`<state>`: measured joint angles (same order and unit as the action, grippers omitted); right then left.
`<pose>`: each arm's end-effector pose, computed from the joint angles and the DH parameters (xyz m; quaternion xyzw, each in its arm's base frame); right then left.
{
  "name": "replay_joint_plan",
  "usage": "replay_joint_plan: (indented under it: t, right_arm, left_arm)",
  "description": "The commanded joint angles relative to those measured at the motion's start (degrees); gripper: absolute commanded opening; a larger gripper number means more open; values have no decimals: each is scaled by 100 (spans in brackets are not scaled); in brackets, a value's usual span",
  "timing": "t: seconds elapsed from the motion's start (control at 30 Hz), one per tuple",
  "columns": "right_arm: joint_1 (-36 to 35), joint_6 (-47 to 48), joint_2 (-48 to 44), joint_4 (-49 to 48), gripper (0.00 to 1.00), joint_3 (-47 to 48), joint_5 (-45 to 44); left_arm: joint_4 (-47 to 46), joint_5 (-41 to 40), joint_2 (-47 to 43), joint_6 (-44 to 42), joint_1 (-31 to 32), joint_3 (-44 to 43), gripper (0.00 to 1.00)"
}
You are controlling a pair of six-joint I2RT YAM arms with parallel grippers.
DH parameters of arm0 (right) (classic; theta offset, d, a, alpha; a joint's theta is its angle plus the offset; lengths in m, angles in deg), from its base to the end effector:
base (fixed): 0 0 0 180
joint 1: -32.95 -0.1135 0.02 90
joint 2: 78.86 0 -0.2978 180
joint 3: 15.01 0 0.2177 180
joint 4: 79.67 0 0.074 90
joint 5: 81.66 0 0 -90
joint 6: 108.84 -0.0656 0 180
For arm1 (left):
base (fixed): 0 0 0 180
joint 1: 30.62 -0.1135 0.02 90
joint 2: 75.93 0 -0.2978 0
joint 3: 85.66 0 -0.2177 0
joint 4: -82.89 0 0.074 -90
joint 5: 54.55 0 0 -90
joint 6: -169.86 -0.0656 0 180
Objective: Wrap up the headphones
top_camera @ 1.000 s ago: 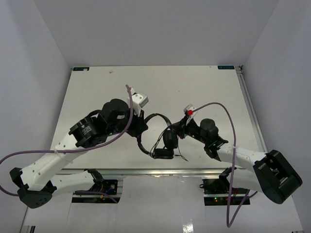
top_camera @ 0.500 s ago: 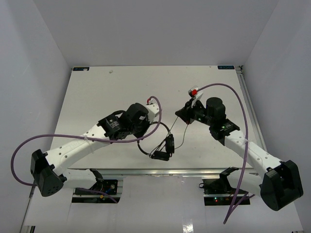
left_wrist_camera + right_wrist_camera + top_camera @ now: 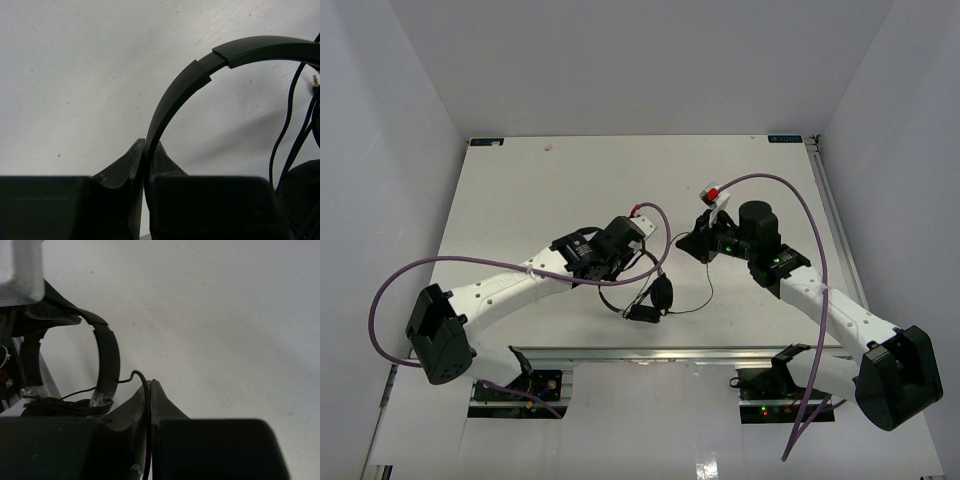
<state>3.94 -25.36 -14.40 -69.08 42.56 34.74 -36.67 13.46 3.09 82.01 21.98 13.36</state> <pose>0.1908 0.1392 0.3162 -0.2856 0.7436 0.3510 0.4922 0.1722 -0.1847 0.2984 0.3558 0.8767 0.0404 0.3212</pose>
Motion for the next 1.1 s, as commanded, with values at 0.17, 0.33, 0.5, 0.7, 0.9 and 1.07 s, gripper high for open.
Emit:
replay_joint_plan:
  t: [0.17, 0.33, 0.5, 0.7, 0.9, 1.07]
  right_arm:
    - [-556, -339, -147, -641, 8, -242, 259]
    - [-952, -511, -254, -894, 8, -459, 110]
    - [-1456, -526, -166, -1010, 8, -510, -205]
    - [-2042, -579, -40, -1232, 8, -579, -574]
    - [-2416, -629, -45, -1503, 9, -921, -959]
    - [-2654, -629, -38, -1710, 11, -1251, -1184]
  left_arm:
    - [682, -1499, 675, 1137, 14, -753, 0]
    - [883, -1817, 949, 1663, 14, -1059, 0]
    - [1140, -2019, 1211, 2248, -4, -1420, 0]
    - [1184, -1793, 1328, 2644, -116, -1680, 0]
    - [960, -1526, 1045, 2986, -369, -1603, 0]
    - [548, -1170, 539, 3046, -508, -1401, 0]
